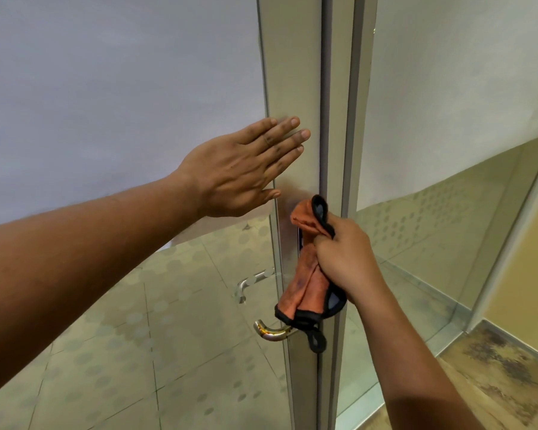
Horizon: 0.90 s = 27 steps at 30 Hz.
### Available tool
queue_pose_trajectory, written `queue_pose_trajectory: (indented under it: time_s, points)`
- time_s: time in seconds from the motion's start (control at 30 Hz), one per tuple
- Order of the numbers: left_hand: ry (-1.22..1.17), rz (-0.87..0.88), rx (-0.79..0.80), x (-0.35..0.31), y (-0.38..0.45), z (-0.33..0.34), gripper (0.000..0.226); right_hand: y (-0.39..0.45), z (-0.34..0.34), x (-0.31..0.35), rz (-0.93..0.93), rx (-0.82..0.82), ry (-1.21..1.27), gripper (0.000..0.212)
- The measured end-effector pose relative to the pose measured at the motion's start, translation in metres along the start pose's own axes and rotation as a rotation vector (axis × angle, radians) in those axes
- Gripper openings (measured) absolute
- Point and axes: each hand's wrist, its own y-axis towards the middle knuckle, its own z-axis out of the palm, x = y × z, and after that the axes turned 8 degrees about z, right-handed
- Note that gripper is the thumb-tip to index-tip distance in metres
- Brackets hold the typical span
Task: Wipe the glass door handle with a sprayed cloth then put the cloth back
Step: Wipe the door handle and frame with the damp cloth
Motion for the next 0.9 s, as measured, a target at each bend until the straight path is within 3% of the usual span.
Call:
queue_pose_trajectory:
  time_s: [0.23, 0.4, 0.47, 0.63, 0.73, 0.9]
  points:
    - [0.019, 0.002, 0.004, 0.0, 0.0, -0.001, 0.075, -0.018, 0.036, -0.011, -0.041, -0.086, -0.178, 0.048]
    - [0.016, -0.003, 0.012, -0.001, 0.0, -0.001, 0.075, -0.024, 0.04, -0.02, -0.013, 0.003, -0.195, 0.033]
    - [0.014, -0.006, 0.017, -0.001, 0.0, -0.001, 0.075, -0.023, 0.034, -0.027, 0.106, 0.059, -0.009, 0.025]
    - [-0.002, -0.006, 0.013, 0.0, 0.0, -0.002, 0.075, -0.036, 0.031, -0.035, 0.579, 0.16, 0.707, 0.032]
    - [-0.009, -0.004, 0.0, 0.001, 0.0, -0.002, 0.075, -0.039, 0.041, -0.029, 0.727, 0.205, 0.841, 0.026]
    - [-0.006, -0.007, 0.0, 0.0, 0.0, 0.0, 0.075, -0.033, 0.047, -0.012, 0.801, 0.187, 0.962, 0.025]
